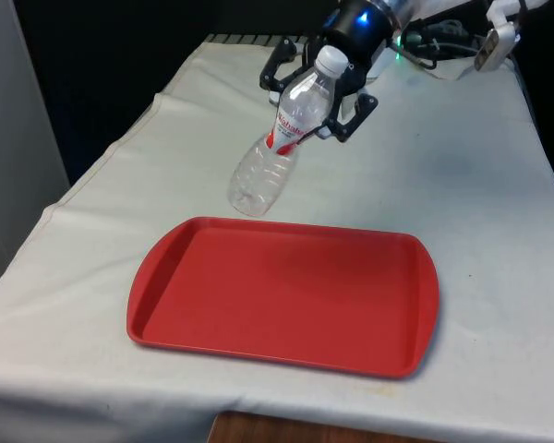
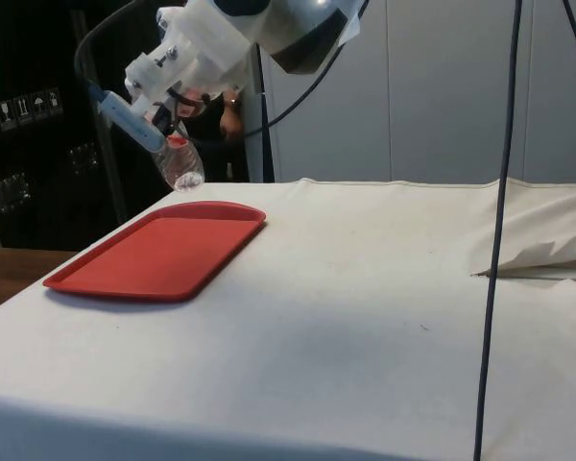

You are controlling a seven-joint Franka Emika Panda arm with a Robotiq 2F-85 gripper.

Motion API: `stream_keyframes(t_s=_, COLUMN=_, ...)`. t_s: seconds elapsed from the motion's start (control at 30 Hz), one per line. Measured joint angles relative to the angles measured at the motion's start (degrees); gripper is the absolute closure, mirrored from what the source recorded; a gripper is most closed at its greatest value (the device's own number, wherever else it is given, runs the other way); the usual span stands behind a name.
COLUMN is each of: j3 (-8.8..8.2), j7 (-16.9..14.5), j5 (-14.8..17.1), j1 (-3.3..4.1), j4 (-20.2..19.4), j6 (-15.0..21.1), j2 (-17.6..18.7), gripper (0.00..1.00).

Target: Place the bottle upright on the tray.

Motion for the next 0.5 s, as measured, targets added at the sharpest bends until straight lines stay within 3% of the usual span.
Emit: stream_keyframes(t_s=0.5, j3=-0.8, j7=6.36, j5=0.0, j1=-0.06, j4=0.23, j6=1.6, j2=0.06, gripper=0.86)
